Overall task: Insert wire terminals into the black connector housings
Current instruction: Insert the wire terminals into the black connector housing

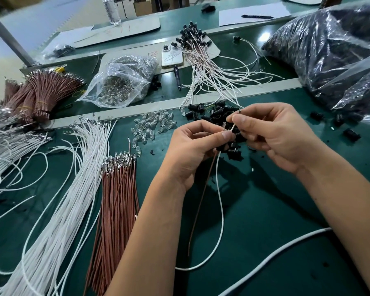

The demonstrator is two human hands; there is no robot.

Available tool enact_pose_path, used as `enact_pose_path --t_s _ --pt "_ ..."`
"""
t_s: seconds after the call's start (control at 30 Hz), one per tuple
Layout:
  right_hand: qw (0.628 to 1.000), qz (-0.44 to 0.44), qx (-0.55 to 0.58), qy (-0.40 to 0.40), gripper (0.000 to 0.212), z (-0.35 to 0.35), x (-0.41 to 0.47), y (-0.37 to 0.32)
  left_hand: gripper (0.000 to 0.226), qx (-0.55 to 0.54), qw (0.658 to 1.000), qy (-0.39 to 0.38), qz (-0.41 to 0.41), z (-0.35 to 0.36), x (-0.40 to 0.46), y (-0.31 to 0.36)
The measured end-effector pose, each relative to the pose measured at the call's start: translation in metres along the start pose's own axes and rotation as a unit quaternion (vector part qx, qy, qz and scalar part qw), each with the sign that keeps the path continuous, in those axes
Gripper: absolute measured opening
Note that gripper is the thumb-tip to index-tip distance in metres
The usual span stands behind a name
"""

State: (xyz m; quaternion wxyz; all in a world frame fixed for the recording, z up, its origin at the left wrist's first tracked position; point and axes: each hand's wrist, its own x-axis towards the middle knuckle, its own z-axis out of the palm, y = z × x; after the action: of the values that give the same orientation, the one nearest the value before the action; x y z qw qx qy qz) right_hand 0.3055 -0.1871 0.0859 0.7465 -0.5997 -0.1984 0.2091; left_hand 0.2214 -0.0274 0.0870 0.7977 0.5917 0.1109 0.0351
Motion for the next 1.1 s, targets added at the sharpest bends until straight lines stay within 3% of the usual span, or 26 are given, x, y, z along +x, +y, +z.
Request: enact_pose_path --t_s 0.13,0.33,0.87,1.1 --pt "0.999 0.02 -0.01 -0.028 0.013 0.0034 -0.0027 0.001 0.014 -0.022 1.0 -0.008 0.008 -0.0003 -0.0003 0.0006" --pt "1.0 0.004 -0.009 -0.015 0.027 0.004 -0.0027 -0.0008 0.014 -0.015 1.0 -0.007 0.009 -0.0006 -0.0005 0.0018" --pt "1.0 -0.024 -0.005 -0.006 0.018 0.0104 -0.0042 0.0002 0.01 -0.024 0.999 -0.026 0.013 -0.0016 -0.0012 0.0017" --pt "1.0 -0.014 -0.004 -0.011 0.021 0.0076 -0.0036 -0.0015 0.018 -0.002 1.0 -0.015 0.009 -0.0031 0.0005 -0.0006"
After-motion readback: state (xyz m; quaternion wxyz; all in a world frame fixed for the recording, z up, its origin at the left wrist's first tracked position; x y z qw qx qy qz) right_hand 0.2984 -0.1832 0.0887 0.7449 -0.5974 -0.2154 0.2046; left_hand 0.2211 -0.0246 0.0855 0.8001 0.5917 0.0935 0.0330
